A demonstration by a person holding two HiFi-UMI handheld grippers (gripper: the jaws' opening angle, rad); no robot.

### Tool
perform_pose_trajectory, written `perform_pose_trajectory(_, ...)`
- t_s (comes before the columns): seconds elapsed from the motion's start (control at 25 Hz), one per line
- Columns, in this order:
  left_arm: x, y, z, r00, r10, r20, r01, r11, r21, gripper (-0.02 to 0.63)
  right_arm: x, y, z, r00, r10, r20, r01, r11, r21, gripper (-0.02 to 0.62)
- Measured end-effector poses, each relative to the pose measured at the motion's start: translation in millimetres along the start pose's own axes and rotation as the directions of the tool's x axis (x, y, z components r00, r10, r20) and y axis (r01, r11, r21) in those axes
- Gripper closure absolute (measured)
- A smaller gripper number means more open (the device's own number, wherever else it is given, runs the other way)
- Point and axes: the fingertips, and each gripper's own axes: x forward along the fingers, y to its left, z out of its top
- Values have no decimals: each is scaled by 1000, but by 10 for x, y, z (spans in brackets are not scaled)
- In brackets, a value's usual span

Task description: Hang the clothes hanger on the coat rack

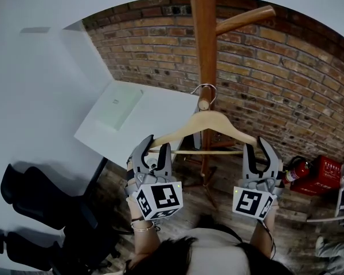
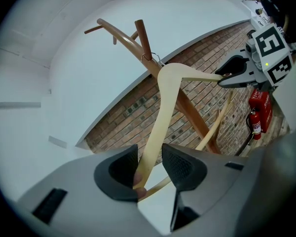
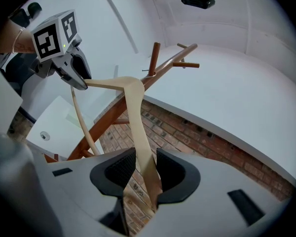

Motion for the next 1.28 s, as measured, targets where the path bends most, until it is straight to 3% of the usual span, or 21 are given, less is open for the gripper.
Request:
perform_pose_trajectory(0.68, -148, 3, -17, 1000, -4, 12, 5, 999, -32, 460, -102, 52, 35, 1000, 15, -2, -15, 1000, 16, 463)
perform_pose_trajectory(0.96, -356, 24, -45, 999, -17, 28, 19, 998, -65, 462, -275, 116, 76, 999, 32, -11, -31, 997, 64, 463)
perform_pose_trajectory(1.28, -621, 12, -56, 998, -31, 48, 36, 994, -107, 500, -514, 185, 183, 999, 35, 7, -36, 995, 89, 465)
